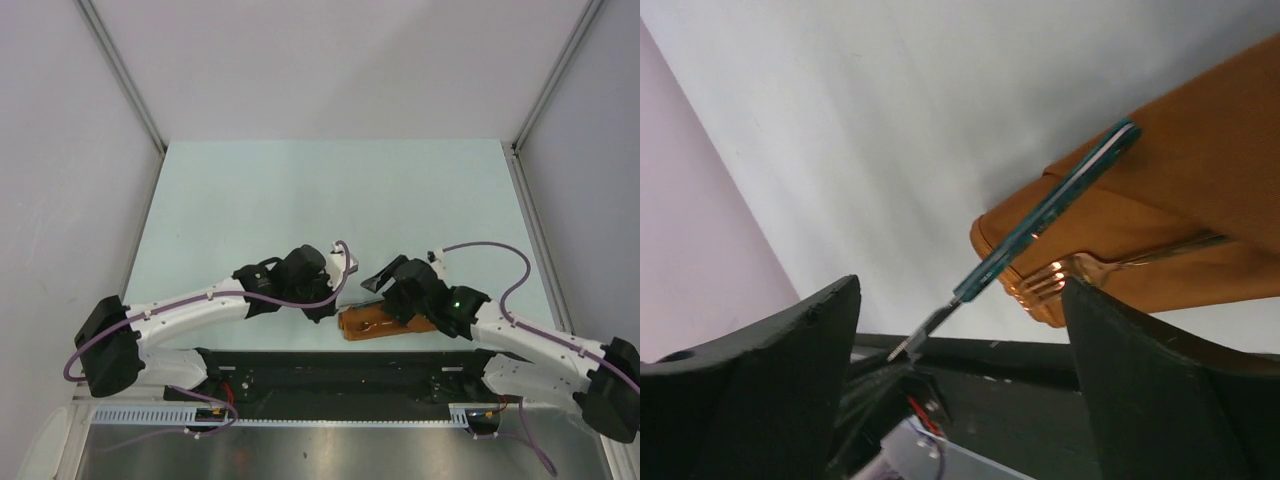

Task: Fold the napkin into a case and place the utensils inside
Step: Pass from the left arm to the right

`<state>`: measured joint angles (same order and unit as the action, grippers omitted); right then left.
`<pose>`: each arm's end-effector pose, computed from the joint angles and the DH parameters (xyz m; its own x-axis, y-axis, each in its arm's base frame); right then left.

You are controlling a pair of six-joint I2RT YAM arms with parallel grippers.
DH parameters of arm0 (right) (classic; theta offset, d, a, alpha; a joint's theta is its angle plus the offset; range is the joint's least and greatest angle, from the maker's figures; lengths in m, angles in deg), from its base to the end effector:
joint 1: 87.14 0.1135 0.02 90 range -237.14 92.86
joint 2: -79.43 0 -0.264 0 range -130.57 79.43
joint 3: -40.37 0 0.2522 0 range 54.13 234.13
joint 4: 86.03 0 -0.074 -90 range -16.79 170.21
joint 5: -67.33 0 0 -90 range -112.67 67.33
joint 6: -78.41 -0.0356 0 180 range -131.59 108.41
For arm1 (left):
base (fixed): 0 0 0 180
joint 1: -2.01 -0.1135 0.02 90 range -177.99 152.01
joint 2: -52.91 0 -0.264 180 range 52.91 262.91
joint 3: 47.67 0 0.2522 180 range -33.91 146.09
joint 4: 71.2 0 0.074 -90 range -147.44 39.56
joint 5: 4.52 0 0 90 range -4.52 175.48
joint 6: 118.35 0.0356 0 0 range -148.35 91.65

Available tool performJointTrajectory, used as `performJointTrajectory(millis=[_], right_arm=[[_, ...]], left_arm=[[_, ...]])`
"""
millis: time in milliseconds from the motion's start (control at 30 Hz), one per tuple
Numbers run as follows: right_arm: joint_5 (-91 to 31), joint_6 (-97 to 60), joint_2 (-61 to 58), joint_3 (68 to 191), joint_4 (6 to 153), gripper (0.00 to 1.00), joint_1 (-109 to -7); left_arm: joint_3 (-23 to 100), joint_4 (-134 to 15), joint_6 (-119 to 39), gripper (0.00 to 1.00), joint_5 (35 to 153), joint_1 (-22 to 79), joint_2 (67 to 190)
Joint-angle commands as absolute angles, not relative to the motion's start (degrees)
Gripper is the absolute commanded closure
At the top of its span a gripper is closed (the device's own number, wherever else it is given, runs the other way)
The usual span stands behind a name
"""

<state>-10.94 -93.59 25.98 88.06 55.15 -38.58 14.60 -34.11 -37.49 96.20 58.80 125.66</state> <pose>0.1320 0.1386 0.2239 -0.6966 0.6760 -0.2404 0.3712 0.6264 0.6855 0.1386 -0.2239 0.2393 -0.5406 0.5409 -0.6443 0.8153 0.5257 -0.2427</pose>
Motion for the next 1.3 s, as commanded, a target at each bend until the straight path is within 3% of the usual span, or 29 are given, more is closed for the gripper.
performJointTrajectory(millis=[0,333,433,467,633,733,767,800,833,900,1033,1267], right_arm=[[-3.16,-114.04,19.59,86.12,62.79,0.21,-33.36],[-0.43,-123.03,12.38,84.36,68.43,0.35,-27.90],[-0.69,-123.30,10.88,83.92,71.15,0.57,-27.90],[-0.69,-123.21,10.70,83.84,72.38,0.69,-27.90],[0.53,-121.20,12.19,84.62,73.01,0.98,-27.81],[1.59,-119.70,15.70,85.76,69.59,1.00,-28.42],[1.07,-118.74,16.93,86.46,66.18,1.00,-29.04],[-1.29,-117.77,17.55,87.43,64.76,1.00,-31.48],[-2.09,-117.24,18.08,87.87,63.70,1.00,-32.29],[-3.59,-115.23,19.57,88.75,60.45,1.00,-33.95],[-7.10,-111.01,21.94,91.83,53.77,1.00,-40.70],[-11.15,-106.69,25.11,93.50,47.34,1.00,-46.44]], left_arm=[[17.07,-34.15,-39.51,1.00,98.39,58.43,125.68],[15.93,-34.68,-40.47,1.00,99.54,58.00,124.19],[15.84,-34.77,-40.65,1.00,99.71,58.00,123.58],[15.84,-34.77,-40.65,1.00,99.63,58.00,123.40],[15.40,-34.77,-40.83,1.00,98.84,57.73,121.99],[15.75,-34.77,-39.51,0.98,95.51,57.82,120.85],[16.19,-34.68,-38.64,0.92,93.41,58.60,120.07],[16.54,-34.50,-37.76,0.82,88.08,59.48,119.62],[17.24,-34.68,-36.44,0.64,85.15,60.88,119.27],[17.94,-35.81,-32.58,0.52,75.33,67.38,119.00],[17.60,-39.50,-25.46,0.51,53.28,76.70,119.79],[17.59,-52.14,-8.00,0.50,34.36,86.20,126.55]])
